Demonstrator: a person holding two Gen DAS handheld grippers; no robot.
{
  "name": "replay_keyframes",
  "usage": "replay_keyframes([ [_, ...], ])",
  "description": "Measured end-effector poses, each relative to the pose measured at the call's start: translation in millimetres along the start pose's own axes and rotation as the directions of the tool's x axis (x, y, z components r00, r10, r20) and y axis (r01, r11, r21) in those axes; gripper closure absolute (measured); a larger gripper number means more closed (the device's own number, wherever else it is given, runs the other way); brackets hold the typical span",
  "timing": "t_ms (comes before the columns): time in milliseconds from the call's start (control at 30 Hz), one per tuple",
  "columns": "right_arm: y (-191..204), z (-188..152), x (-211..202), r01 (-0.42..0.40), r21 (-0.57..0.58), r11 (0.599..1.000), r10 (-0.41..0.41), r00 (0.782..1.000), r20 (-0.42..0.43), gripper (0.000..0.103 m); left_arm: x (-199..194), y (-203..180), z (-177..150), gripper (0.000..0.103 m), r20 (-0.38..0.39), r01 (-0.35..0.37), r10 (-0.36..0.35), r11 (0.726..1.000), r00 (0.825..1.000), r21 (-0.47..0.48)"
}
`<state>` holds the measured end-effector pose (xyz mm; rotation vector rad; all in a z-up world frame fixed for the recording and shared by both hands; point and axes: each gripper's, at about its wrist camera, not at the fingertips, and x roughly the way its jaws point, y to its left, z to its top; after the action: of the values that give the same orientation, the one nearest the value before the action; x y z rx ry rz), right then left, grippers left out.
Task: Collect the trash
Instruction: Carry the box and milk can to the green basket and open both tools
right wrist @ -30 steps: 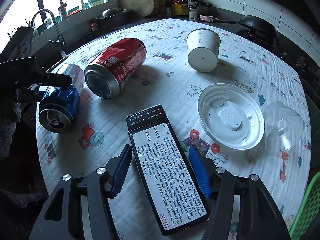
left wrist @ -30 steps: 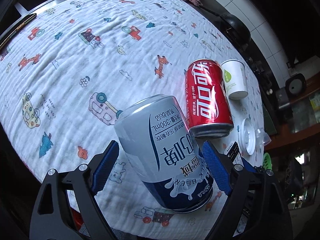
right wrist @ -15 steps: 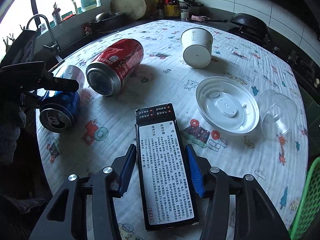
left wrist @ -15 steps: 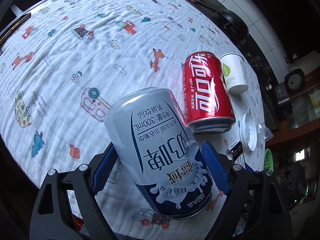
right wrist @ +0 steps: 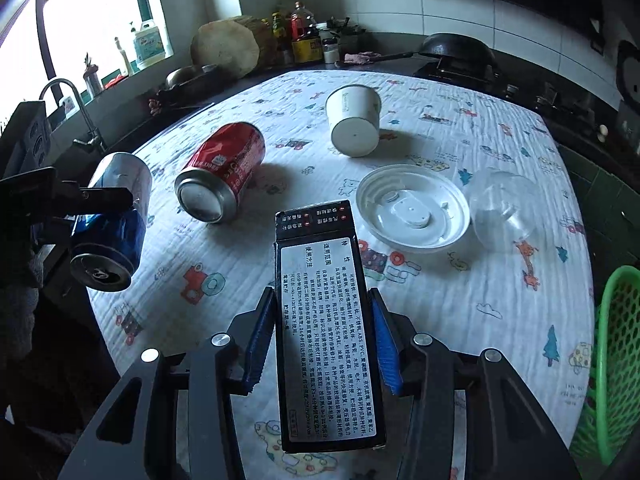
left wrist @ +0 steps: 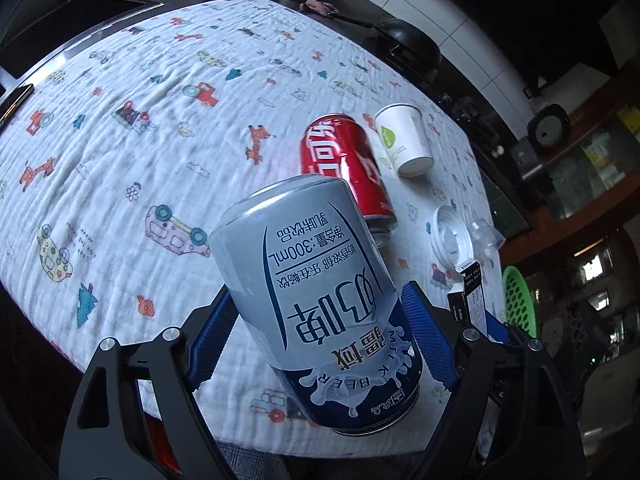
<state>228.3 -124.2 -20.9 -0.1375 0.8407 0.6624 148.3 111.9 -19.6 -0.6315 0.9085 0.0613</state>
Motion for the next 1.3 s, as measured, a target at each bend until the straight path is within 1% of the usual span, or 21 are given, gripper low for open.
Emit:
replay_keyframes([
  [133,-30.7,-5.3,-28.9,0.063,0.095,0.993,-0.068,0.996,0.054,0.058,-0.3,-35.6,5.8,0.023,-0.001,0.056,-0.056,0.993,0.998,0.105],
  [200,-50.3,-8.0,-45.2,0.106,0.141,0.984,-0.118,0.990,0.075,0.058,5.0,-59.8,10.0,0.023,-0.018,0.097,-0.095,0.982,0.995,0.160],
  [300,-83.0,-12.5,-73.2,0.180,0.205,0.962,-0.204,0.974,0.101,0.058,13.4,-96.9,12.6,0.023,-0.040,0.146,-0.140,0.960,0.989,0.241],
  [433,-130.8,-22.6,-108.5,0.292,0.287,0.913,-0.333,0.937,0.106,0.058,30.5,-152.0,13.2,0.023,-0.093,0.227,-0.207,0.915,0.974,0.333],
  [567,-183.2,-38.4,-135.9,0.393,0.366,0.844,-0.450,0.889,0.082,0.058,48.3,-203.1,9.6,0.023,-0.139,0.288,-0.253,0.868,0.957,0.404],
  [600,-193.9,-42.8,-139.7,0.407,0.385,0.828,-0.467,0.881,0.072,0.058,53.6,-216.4,7.8,0.023,-0.152,0.297,-0.256,0.858,0.955,0.419],
  [700,-227.6,-56.6,-147.0,0.473,0.424,0.773,-0.534,0.845,0.030,0.058,67.4,-251.8,1.9,0.023,-0.185,0.330,-0.274,0.820,0.944,0.467],
  [733,-238.5,-61.6,-148.0,0.491,0.438,0.753,-0.553,0.833,0.017,0.058,72.3,-264.3,-0.7,0.023,-0.199,0.345,-0.283,0.804,0.938,0.485],
  [833,-266.9,-75.3,-145.9,0.514,0.481,0.710,-0.578,0.816,-0.019,0.058,86.4,-297.9,-12.0,0.023,-0.235,0.372,-0.290,0.760,0.928,0.533],
  [900,-283.9,-84.7,-145.4,0.514,0.517,0.684,-0.585,0.810,-0.032,0.058,97.4,-317.1,-19.7,0.023,-0.248,0.375,-0.282,0.742,0.927,0.556],
  [933,-292.4,-89.8,-145.1,0.515,0.536,0.669,-0.589,0.807,-0.041,0.058,104.1,-327.0,-22.9,0.023,-0.264,0.385,-0.282,0.729,0.922,0.567],
  [1000,-305.3,-97.8,-144.4,0.506,0.562,0.655,-0.585,0.809,-0.047,0.058,114.9,-346.0,-31.0,0.023,-0.277,0.388,-0.273,0.707,0.921,0.592],
  [1067,-315.0,-104.5,-144.8,0.504,0.577,0.643,-0.586,0.809,-0.053,0.058,126.0,-362.5,-39.4,0.023,-0.302,0.405,-0.273,0.679,0.913,0.612],
  [1133,-319.9,-109.8,-146.8,0.496,0.583,0.644,-0.581,0.812,-0.049,0.057,138.1,-377.6,-48.7,0.023,-0.316,0.406,-0.259,0.661,0.913,0.631],
  [1167,-320.8,-112.7,-148.7,0.499,0.583,0.641,-0.587,0.809,-0.046,0.057,145.2,-384.6,-53.7,0.023,-0.332,0.415,-0.255,0.649,0.908,0.637],
  [1233,-317.6,-115.6,-153.0,0.498,0.581,0.644,-0.591,0.806,-0.037,0.056,160.3,-398.2,-63.1,0.023,-0.343,0.405,-0.226,0.640,0.912,0.653],
  [1267,-316.0,-117.3,-156.0,0.495,0.579,0.648,-0.590,0.807,-0.030,0.055,166.5,-404.6,-67.0,0.023,-0.354,0.408,-0.217,0.633,0.910,0.658],
  [1300,-313.1,-118.8,-159.2,0.495,0.576,0.650,-0.593,0.805,-0.021,0.051,173.0,-410.5,-69.3,0.023,-0.361,0.409,-0.210,0.627,0.908,0.663],
])
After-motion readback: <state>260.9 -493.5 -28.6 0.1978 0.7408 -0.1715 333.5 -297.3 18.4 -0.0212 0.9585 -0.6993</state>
